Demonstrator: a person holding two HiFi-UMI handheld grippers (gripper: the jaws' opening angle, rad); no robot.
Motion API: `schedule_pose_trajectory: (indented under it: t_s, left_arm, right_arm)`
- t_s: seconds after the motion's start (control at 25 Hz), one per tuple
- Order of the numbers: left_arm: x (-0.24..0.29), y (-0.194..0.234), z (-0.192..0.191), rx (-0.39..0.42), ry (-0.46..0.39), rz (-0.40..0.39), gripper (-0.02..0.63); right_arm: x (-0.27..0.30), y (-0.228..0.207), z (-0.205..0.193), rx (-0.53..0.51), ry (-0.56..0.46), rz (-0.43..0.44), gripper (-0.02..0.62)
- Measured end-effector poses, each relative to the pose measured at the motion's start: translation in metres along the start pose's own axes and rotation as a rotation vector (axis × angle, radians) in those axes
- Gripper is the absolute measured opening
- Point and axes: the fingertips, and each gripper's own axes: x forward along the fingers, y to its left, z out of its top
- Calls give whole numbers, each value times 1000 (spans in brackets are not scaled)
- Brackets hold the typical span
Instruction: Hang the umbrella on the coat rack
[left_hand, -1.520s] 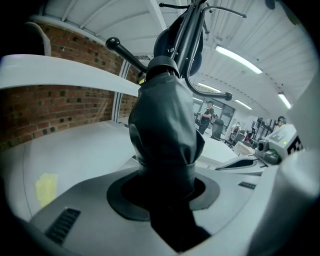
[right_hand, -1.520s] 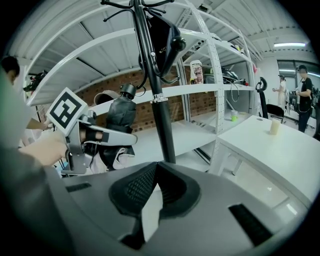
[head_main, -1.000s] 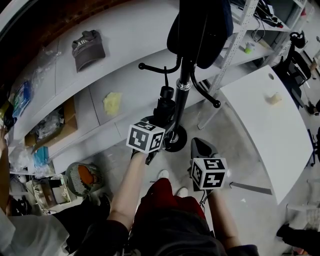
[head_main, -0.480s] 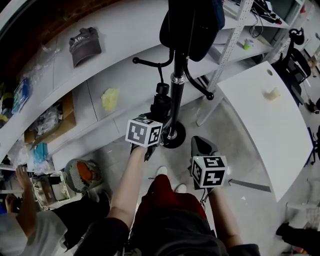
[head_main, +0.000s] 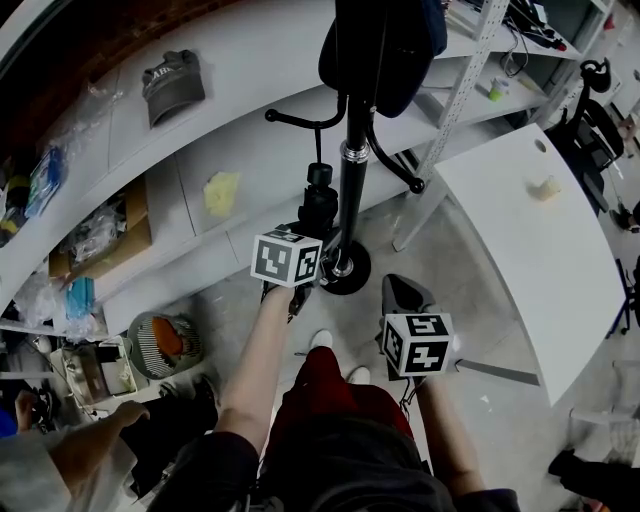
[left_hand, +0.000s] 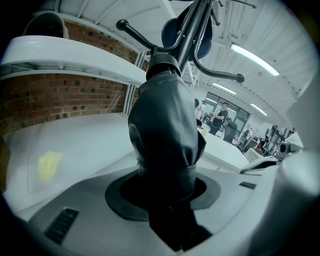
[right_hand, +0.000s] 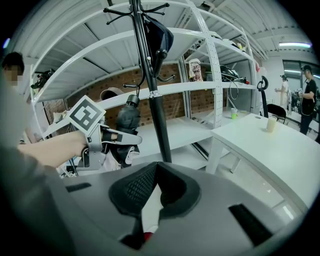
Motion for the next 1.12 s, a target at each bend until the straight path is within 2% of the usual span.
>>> schedule_pose_trajectory:
  t_s: [1.12]
  left_arm:
    - [30,18,4,11,-64,135,219]
  right_arm:
    - [-26,-21,-42,18,51,-26,18]
